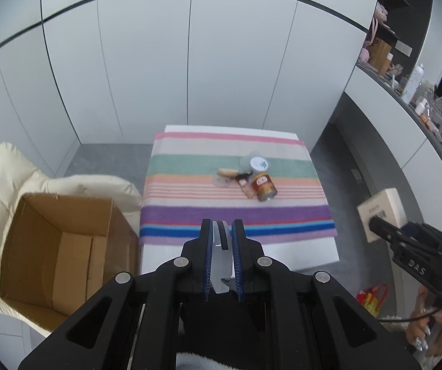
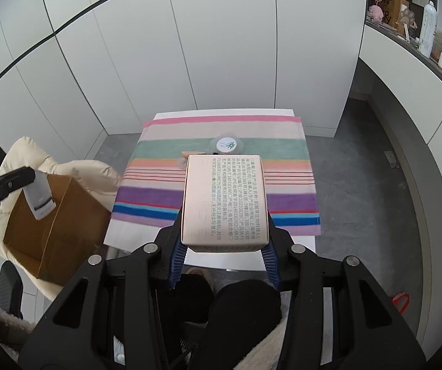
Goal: Organize objects
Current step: 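Lift the white box with the right gripper and carry it toward the cardboard box, then release the grey case from the left gripper while the right drops the white box into the cardboard box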
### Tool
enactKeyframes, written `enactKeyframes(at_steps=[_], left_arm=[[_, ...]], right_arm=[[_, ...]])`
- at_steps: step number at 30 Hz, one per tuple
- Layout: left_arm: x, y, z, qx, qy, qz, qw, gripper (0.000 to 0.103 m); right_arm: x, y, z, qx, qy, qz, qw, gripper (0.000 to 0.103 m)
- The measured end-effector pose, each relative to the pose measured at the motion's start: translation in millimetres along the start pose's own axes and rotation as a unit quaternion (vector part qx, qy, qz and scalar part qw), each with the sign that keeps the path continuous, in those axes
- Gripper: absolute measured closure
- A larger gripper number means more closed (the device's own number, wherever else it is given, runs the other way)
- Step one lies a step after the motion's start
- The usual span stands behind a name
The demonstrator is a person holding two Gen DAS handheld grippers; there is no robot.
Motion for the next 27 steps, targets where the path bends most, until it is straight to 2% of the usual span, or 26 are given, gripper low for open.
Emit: enactKeyframes(at_steps=[7, 14, 18, 21, 27], left_arm=[[-2, -11, 46, 0.024, -0.029, -0.012, 0.9992, 0.09], [-6, -26, 127, 0.065, -0.106, -0.025, 0.992, 0.09], [-18, -41, 185, 0.124, -0.144, -0.037, 0.981, 0.09], [-33, -49, 227, 0.181, -0.16, -0.04, 0.9695, 0.09], [-66, -57, 299, 0.23, -0.21, -0.023, 0.9499, 0.09]], right_arm=[[0, 13, 42, 0.023, -0.031, 0.025, 0.999, 0.059], [16, 24, 109, 0.06, -0.084, 0.023, 0.994, 0.059], [22, 30, 172, 0.096, -0.128, 0.01, 0.987, 0.059], [20, 41, 224, 0.134, -0.154, 0.014, 0.979, 0.059], [-1, 56, 326, 0.195, -0.219, 0.014, 0.956, 0.059]])
Point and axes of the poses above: each gripper's, at about its wrist camera, not at the fingertips, and y roughly the way its jaws point, z to its left, x to its top, the point moved 7 cm from there along y, roughly the way its jaws point, and after that the axes turned 9 degrees about -z, right-handed, at the moved point
